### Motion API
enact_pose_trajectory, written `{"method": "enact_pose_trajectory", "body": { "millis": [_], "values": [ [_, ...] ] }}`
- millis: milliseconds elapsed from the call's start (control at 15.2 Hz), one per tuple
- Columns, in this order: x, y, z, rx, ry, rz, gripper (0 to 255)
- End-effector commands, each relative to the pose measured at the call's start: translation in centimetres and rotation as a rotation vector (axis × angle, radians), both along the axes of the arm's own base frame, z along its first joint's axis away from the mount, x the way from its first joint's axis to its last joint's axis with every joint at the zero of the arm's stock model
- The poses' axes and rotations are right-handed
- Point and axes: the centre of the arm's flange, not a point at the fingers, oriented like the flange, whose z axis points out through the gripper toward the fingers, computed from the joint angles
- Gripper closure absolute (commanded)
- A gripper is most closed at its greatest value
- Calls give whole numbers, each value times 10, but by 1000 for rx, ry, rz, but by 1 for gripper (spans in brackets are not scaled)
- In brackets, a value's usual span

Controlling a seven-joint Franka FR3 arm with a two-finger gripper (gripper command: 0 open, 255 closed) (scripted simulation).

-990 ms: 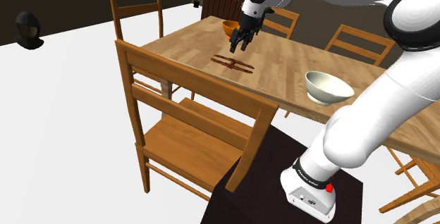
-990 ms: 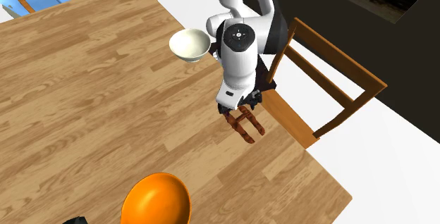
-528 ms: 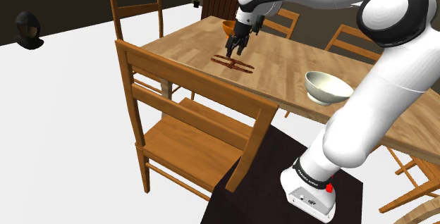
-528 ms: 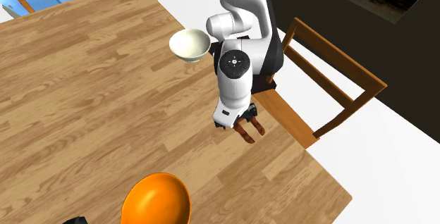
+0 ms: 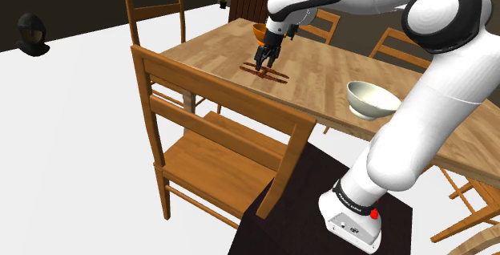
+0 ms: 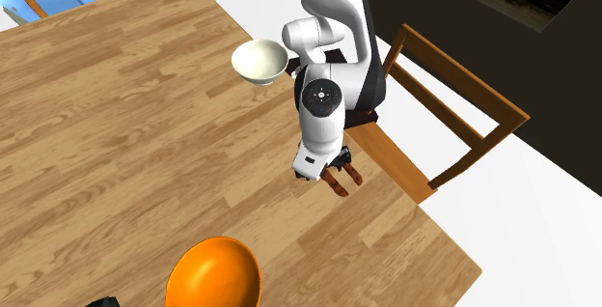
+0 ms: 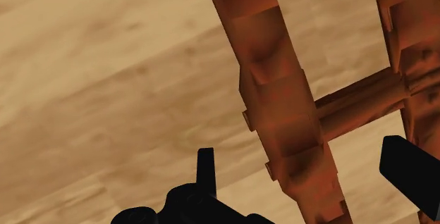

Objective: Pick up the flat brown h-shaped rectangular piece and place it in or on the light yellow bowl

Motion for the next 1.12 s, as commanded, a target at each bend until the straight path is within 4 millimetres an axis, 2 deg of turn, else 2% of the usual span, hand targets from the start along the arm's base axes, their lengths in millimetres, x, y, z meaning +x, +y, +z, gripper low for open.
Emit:
{"method": "enact_pose_trajectory", "body": {
  "millis": [0, 132, 198, 792, 1056],
  "values": [
    [0, 0, 0, 0, 0, 0, 0],
    [0, 0, 0, 0, 0, 0, 0],
    [0, 0, 0, 0, 0, 0, 255],
    [0, 0, 0, 0, 0, 0, 255],
    [0, 0, 21, 0, 0, 0, 255]
  ]
}}
